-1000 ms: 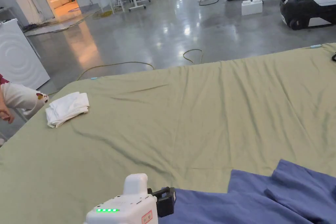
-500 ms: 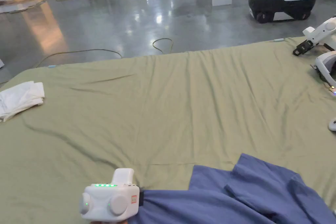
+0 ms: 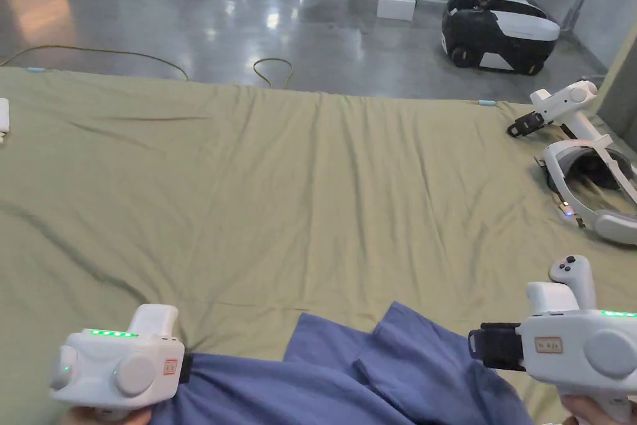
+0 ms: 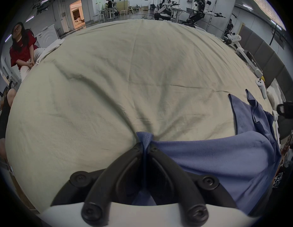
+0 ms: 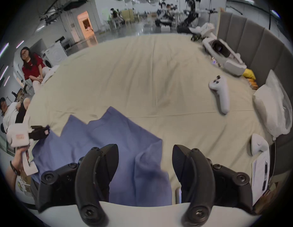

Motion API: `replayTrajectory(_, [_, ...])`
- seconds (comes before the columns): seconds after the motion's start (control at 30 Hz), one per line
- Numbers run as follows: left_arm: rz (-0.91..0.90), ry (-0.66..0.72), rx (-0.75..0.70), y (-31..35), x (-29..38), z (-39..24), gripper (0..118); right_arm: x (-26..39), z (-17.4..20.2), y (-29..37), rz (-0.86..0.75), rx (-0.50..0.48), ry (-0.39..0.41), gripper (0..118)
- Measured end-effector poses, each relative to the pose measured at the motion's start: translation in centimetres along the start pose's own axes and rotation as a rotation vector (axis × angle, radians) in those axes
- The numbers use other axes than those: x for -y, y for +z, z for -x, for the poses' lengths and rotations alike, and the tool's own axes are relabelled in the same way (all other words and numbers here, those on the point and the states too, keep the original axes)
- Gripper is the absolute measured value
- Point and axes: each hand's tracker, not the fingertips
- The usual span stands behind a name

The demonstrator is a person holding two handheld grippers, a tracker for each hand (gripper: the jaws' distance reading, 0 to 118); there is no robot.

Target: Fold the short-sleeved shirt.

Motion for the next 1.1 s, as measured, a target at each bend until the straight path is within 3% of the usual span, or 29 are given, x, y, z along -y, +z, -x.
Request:
replayTrajectory(0.27, [0.001,0.023,0.024,0.0,-0.1,0.6,5,-1.5,0.7,-8.8,0.269,0.104,0.046,70])
replayTrajectory(0.33, [0.004,0.03,0.03,-0.1,-0.3,0.8,5,-1.3,1.2,-8.4,0.211,0.125,0.036,67])
replayTrajectory(0.37, [0.005,0.033,0.031,-0.1,-0.3,0.8,5,-1.3,1.3,-8.3,0.212,0.13,0.014,56])
replayTrajectory(0.43, [0.004,0.032,0.032,0.0,-0.2,0.8,5,-1.2,1.5,-7.4,0.189,0.113,0.038,2])
replayTrajectory(0.5, [0.001,0.043,0.036,0.0,-0.1,1.0,5,-0.8,1.7,-6.5,0.157,0.126,0.055,2])
replayTrajectory(0.57, [0.004,0.077,0.068,0.5,-0.4,1.8,5,-0.2,1.3,-5.7,0.148,0.069,0.019,2])
replayTrajectory(0.67, [-0.051,0.154,0.138,3.3,-0.3,3.1,5,0.8,0.7,-2.7,0.038,0.067,-0.006,2])
replayTrajectory(0.97, [-0.412,0.097,0.21,20.1,-0.1,6.4,5,1.1,-1.4,14.1,-0.352,-0.034,-0.107,2])
replayTrajectory(1.1, [-0.577,0.046,0.197,27.7,-1.6,7.1,5,-0.3,-2.1,21.3,-0.52,-0.026,-0.114,2])
